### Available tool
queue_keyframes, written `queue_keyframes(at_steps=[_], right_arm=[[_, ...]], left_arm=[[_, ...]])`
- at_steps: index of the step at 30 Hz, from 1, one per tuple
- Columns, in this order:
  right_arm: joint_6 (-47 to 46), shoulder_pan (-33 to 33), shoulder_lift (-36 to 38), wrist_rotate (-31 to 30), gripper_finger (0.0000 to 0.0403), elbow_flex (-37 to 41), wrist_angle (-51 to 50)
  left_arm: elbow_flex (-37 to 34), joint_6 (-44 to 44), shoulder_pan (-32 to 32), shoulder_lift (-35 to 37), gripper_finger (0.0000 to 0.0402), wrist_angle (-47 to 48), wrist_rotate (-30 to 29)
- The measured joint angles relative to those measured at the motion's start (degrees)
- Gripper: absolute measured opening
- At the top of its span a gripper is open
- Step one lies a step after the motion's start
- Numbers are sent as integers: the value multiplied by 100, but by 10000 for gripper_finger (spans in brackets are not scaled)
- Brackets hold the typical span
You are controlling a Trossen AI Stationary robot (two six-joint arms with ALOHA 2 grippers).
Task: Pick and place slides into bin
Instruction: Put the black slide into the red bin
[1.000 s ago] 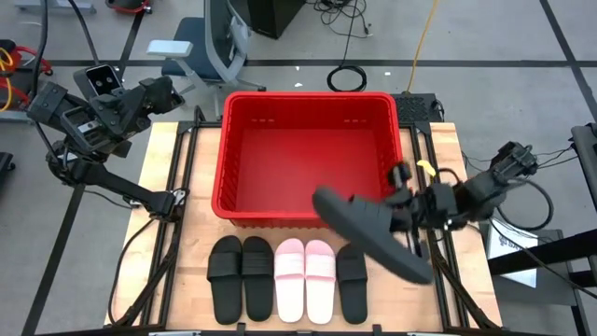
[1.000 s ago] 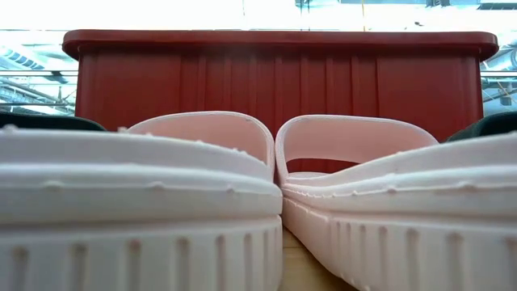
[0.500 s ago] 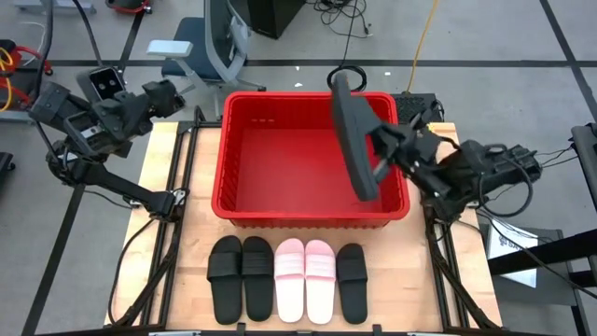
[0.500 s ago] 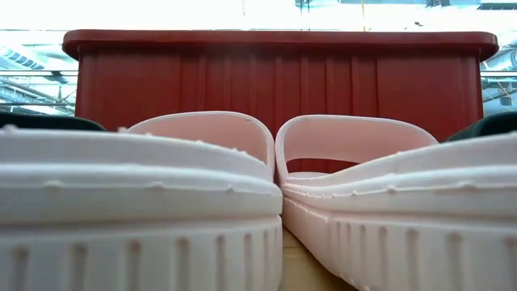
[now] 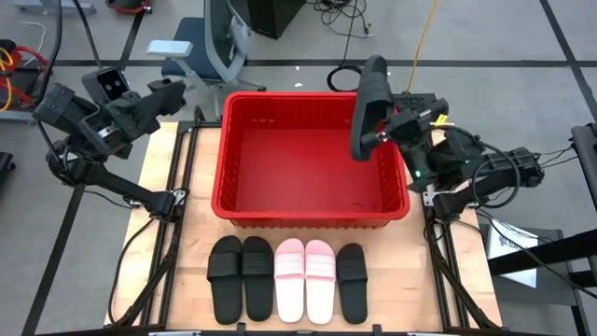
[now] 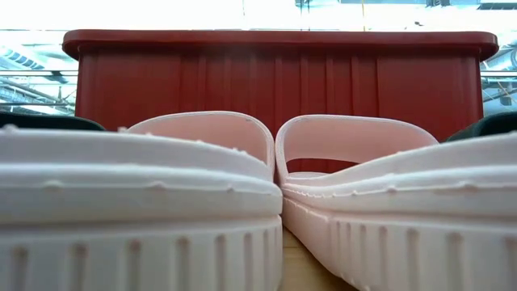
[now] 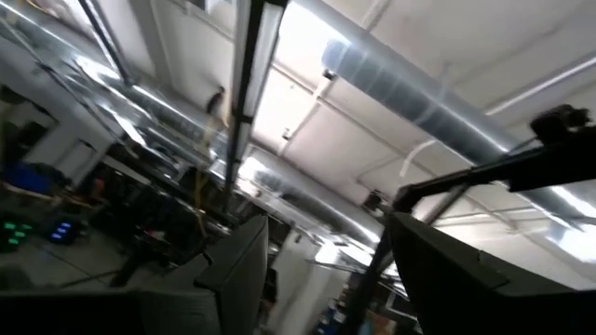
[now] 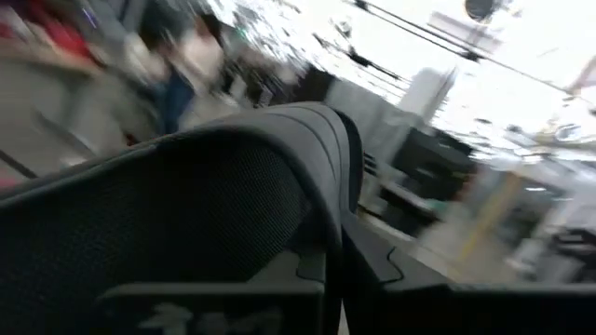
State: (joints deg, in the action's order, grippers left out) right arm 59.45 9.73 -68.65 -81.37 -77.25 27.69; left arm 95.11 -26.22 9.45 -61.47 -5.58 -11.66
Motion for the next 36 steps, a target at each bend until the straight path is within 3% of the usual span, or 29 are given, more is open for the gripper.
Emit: queue_keyframes(at_steps=[10,20,25,32,36], right_arm=[[291,-927,53,108,0,0,-1132],[502,-2017,75,1120,0,0,-1393],[-398,-2255,106,2396,0,0,-1783],[-3014,-2669,101,5166,0,-2,-2654],[-3857,-3081,30,5643,0,-5,-3408]], left_arm=[[0,198,0,-2,228,-11,-937],[0,430,0,-52,228,-10,-1294],[0,568,2,-130,228,-34,-1435],[0,711,2,-164,228,-52,-1451],[0,711,-1,-150,228,-58,-1451]])
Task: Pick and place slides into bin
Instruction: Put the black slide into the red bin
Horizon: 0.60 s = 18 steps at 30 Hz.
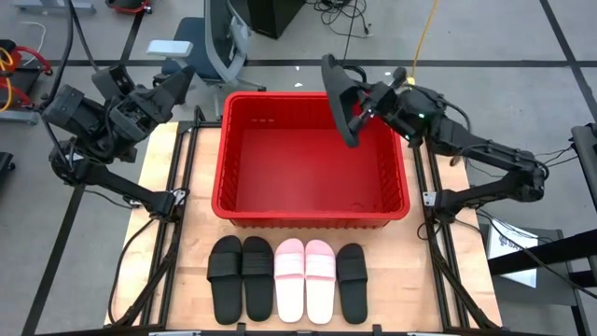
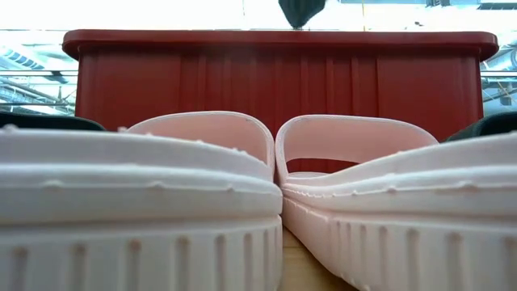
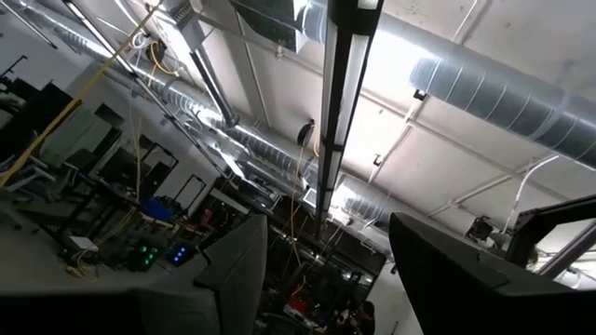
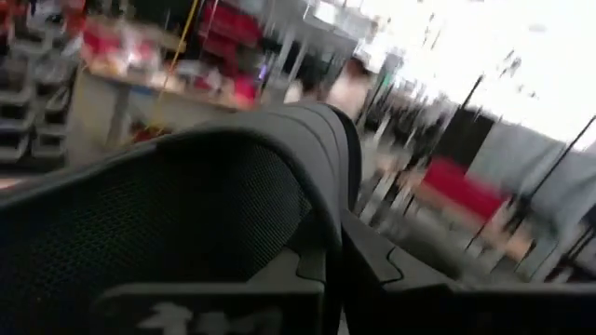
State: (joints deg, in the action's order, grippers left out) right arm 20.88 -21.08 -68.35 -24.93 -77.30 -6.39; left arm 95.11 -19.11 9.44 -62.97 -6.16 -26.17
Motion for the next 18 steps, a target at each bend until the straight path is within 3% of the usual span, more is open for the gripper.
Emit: queue_keyframes(at_steps=[7,11,18], right_arm=[[-1204,-775,-143,317,0,3,-1696],[-1214,-826,-289,378,0,3,-2421],[-661,-476,-683,-560,0,3,-3309]], left_arm=[[0,108,-4,3,228,7,0],[0,220,-5,3,228,10,0],[0,260,-5,3,228,17,1]])
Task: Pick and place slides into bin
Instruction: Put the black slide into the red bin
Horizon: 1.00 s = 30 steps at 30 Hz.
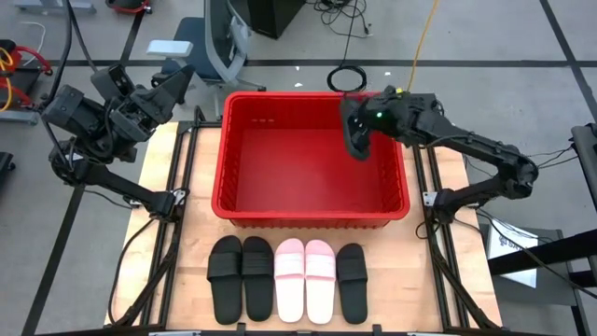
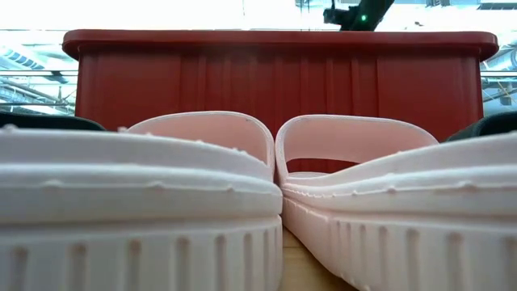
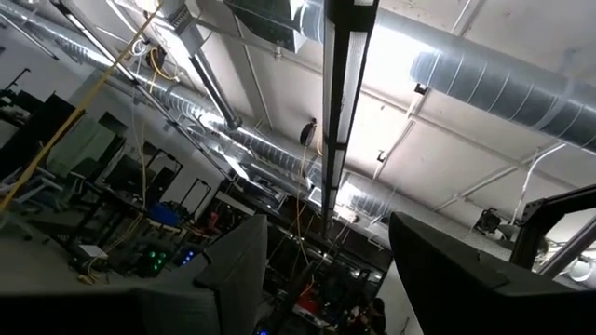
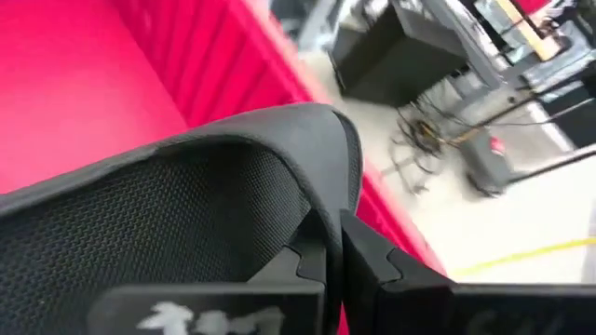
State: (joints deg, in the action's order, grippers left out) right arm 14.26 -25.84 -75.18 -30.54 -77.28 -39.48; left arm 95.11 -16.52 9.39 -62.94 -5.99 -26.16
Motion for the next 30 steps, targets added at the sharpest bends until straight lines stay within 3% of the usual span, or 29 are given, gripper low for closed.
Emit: queue_keyframes(at_steps=[6,18,24,30], right_arm=[[261,123,-472,-395,0,0,-478],[693,109,-1172,-418,0,46,-482],[1025,76,-1037,-578,0,830,496],[1063,67,-852,-543,0,1561,762]], left_arm=[[0,8,-86,0,228,43,3],[0,-56,-199,0,228,118,30],[0,-123,-199,0,228,145,62],[0,-183,-199,0,228,162,66]])
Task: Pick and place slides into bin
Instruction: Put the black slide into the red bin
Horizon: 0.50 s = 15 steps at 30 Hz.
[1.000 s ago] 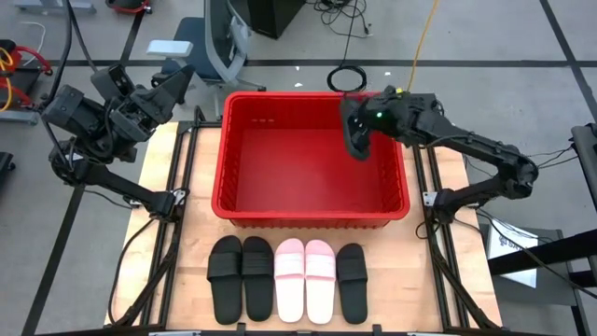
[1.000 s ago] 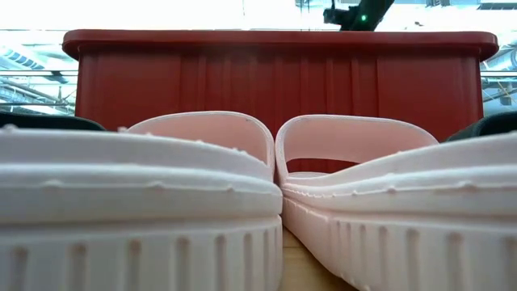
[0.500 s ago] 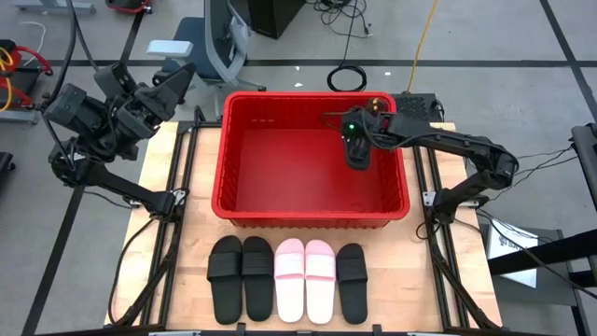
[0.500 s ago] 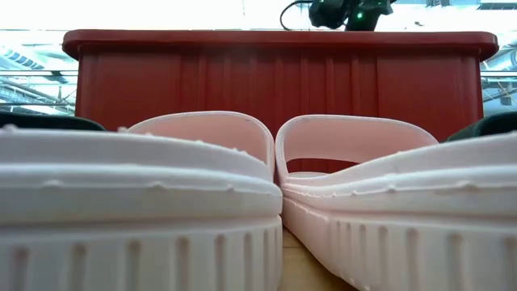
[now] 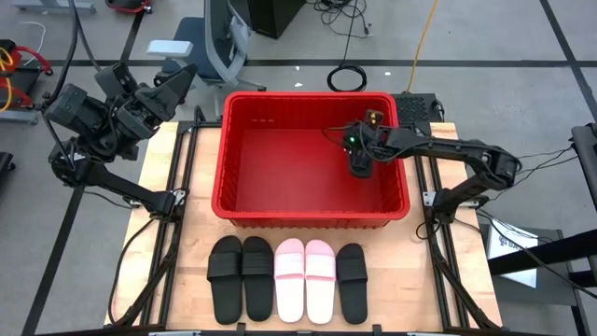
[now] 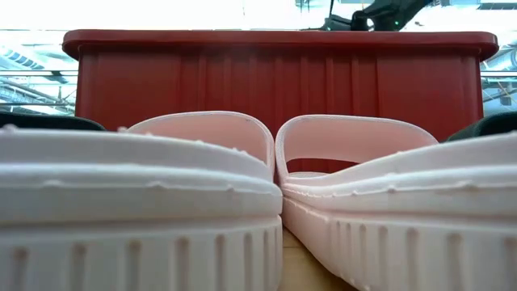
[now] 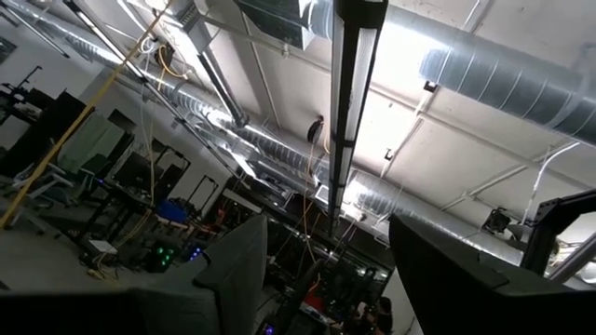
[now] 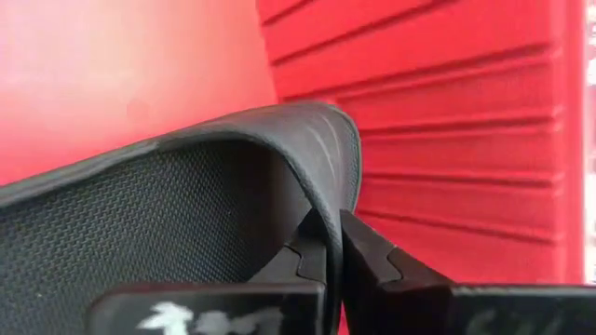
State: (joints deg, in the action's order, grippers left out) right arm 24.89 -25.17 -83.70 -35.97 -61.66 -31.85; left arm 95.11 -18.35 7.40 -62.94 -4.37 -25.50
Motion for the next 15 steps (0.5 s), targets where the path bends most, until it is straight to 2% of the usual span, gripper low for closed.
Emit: queue_keyframes(at_steps=[9,15], right_arm=[[1,-115,79,183,0,212,157],[347,-391,77,301,0,290,659]], left_arm=[[0,4,0,0,228,33,-38],[0,0,0,0,228,39,-49]])
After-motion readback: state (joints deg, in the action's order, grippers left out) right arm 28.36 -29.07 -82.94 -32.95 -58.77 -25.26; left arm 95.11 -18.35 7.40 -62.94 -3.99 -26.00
